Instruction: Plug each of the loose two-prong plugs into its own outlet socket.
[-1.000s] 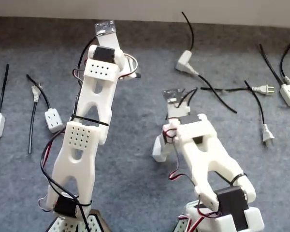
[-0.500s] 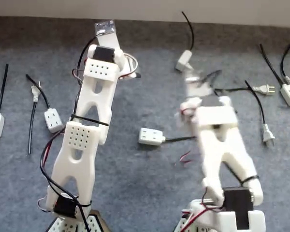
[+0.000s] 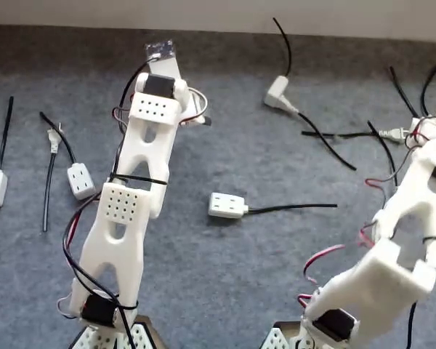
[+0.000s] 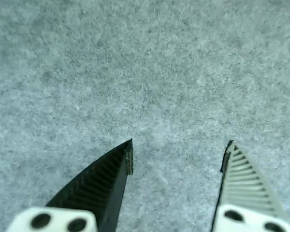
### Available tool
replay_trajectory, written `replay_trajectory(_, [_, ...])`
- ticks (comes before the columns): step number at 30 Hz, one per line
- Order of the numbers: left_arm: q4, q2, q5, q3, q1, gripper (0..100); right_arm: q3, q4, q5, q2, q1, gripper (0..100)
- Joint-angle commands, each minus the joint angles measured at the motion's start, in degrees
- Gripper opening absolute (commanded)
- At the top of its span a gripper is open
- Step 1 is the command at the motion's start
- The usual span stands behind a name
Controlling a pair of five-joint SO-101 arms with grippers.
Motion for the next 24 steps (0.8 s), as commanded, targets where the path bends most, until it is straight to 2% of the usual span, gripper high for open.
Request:
replay_trajectory(1, [-0.7, -0.9, 0.4, -2.0, 0.4, 30, -20.4, -2.6, 0.4, 14.8, 1.3, 31.4])
replay_trajectory(8, [-0.6, -0.8, 0.4, -1.8, 0.4, 30, -64.2, -3.0, 0.8, 48.8, 1.4, 31.3])
replay_trajectory(11, [-0.6, -0.8, 0.4, -1.6, 0.5, 30, -80.9, -8.4, 0.9, 61.9, 1.4, 30.6])
replay_trajectory(13, [-0.6, -0.8, 0.4, -1.6, 0.5, 30, -88.1, -13.7, 1.7, 69.3, 1.4, 25.9])
replay_trajectory(17, [-0.5, -0.8, 0.4, -1.6, 0.5, 30, -88.8, -25.5, 10.7, 76.4, 0.8, 13.2])
replay_trajectory(24, [-0.4, -0.7, 0.4, -1.5, 0.5, 30, -78.5, -26.7, 12.9, 76.4, 0.4, 12.3])
